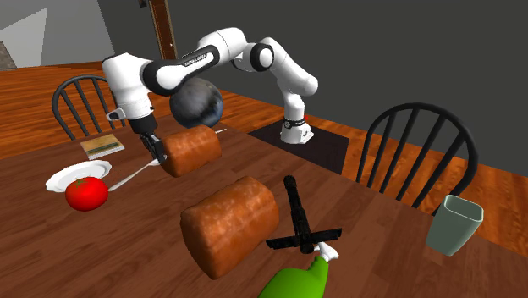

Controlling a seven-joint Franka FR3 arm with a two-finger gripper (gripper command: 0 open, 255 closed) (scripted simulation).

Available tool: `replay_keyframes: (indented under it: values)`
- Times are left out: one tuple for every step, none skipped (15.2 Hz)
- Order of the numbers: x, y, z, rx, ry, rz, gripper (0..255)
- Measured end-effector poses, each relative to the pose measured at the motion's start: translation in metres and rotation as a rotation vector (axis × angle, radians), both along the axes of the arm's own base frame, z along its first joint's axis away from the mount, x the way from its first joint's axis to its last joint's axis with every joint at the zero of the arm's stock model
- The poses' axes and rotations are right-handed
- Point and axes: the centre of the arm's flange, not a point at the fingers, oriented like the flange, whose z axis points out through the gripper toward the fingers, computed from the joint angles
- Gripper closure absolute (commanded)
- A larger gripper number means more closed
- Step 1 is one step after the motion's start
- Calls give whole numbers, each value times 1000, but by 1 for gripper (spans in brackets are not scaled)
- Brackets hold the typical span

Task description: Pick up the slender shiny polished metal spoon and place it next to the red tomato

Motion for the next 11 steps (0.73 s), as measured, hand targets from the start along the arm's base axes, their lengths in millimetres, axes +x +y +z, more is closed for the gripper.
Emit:
replay_keyframes:
  values:
    - [-1, 0, -5, 0, 0, 0, 255]
    - [0, -1, -11, 0, 0, 0, 255]
    - [-1, 0, -15, 0, 0, 0, 255]
    - [0, 0, -21, 0, 0, 0, 255]
    - [-1, -1, -26, 0, 0, 0, 255]
    - [0, -1, -31, 0, 0, 0, 255]
    - [0, -1, -37, 0, 0, 0, 255]
    - [1, -2, -42, 0, 0, 0, 255]
    - [0, -2, -47, 0, 0, 0, 255]
    - [1, -2, -53, 0, 0, 0, 255]
    - [1, -1, -58, 0, 0, 0, 255]
